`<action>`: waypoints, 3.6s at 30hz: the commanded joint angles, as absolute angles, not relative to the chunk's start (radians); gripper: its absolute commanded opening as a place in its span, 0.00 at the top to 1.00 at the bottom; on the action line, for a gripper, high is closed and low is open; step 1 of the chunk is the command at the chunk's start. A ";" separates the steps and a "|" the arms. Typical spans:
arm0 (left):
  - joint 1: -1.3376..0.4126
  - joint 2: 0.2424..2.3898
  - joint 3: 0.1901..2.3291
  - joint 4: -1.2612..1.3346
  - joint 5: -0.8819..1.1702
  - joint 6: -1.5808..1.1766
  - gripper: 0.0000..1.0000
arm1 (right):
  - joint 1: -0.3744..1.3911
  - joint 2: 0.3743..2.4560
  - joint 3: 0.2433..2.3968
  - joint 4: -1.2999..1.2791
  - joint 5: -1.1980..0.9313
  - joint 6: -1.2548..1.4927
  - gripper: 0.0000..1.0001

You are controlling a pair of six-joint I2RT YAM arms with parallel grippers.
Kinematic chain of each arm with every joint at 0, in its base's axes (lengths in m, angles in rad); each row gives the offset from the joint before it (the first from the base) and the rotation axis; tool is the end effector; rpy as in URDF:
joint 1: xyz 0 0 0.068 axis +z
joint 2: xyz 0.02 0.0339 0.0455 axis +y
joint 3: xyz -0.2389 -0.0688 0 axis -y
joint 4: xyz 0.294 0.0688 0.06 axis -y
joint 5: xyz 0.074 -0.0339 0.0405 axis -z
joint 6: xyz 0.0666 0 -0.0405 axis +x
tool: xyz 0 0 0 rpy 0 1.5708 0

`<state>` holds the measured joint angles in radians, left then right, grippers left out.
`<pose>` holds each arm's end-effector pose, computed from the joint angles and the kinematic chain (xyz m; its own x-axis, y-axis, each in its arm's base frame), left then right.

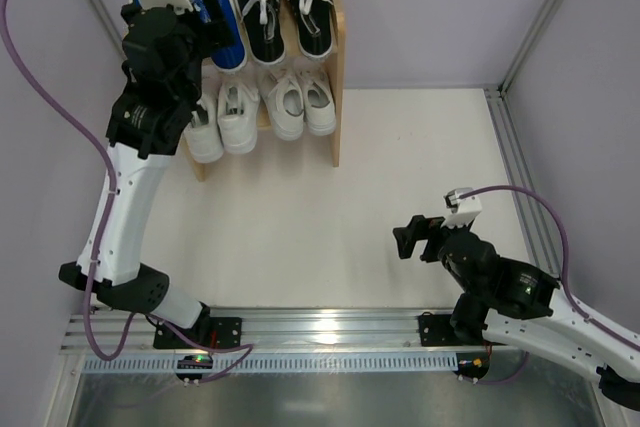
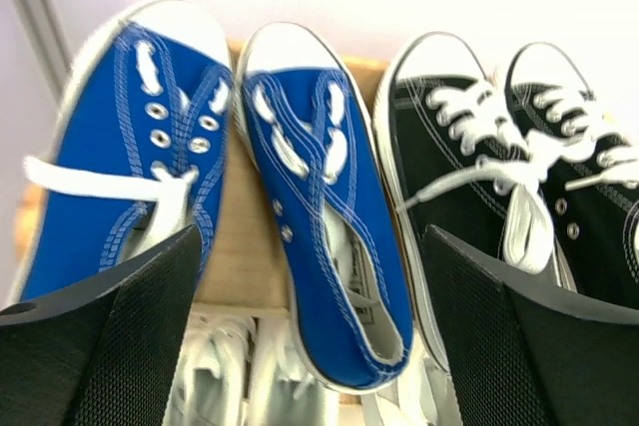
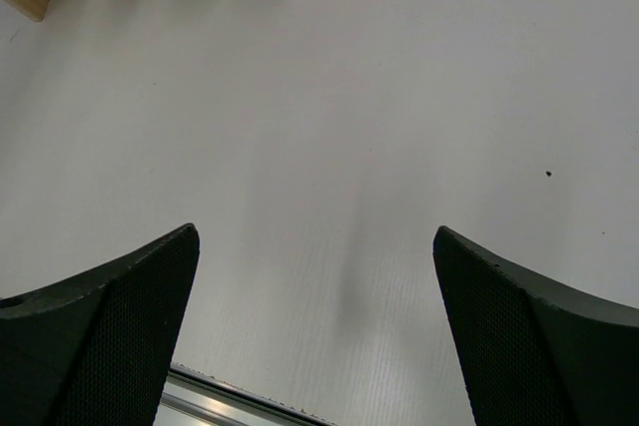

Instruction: Place and organize the shoes onto the shoe shelf

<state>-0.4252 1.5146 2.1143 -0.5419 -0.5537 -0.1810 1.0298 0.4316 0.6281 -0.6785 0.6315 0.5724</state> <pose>0.3295 -0.1108 0.5750 0.0747 -0.2019 -0.9766 -0.1158 0.9709 -0.2096 0.1330 0.1451 0.2705 -0.4295 0.1340 -0.8931 -0.2258 0.9416 0.2499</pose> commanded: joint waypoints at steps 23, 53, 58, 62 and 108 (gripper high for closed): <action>-0.420 1.419 2.165 -0.785 -0.721 -0.066 0.15 | 1.028 0.462 0.607 -0.603 0.606 0.549 0.00; -0.506 1.451 2.043 -0.700 -0.911 0.213 0.42 | 1.028 0.474 0.612 -0.592 0.584 0.540 0.00; -0.488 1.462 2.010 -0.621 -0.899 0.253 0.60 | 1.028 0.465 0.614 -0.595 0.586 0.540 0.00; -0.463 1.467 1.983 -0.604 -0.891 0.250 0.67 | 1.028 0.451 0.607 -0.606 0.589 0.541 0.00; -0.354 1.247 1.838 -0.408 -0.689 -0.222 0.09 | 1.028 0.471 0.604 -0.597 0.586 0.526 0.00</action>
<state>-0.3550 1.2663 1.7687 -0.4316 -0.6449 -0.2581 1.0298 0.4484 0.5953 -0.6327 0.5835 0.5503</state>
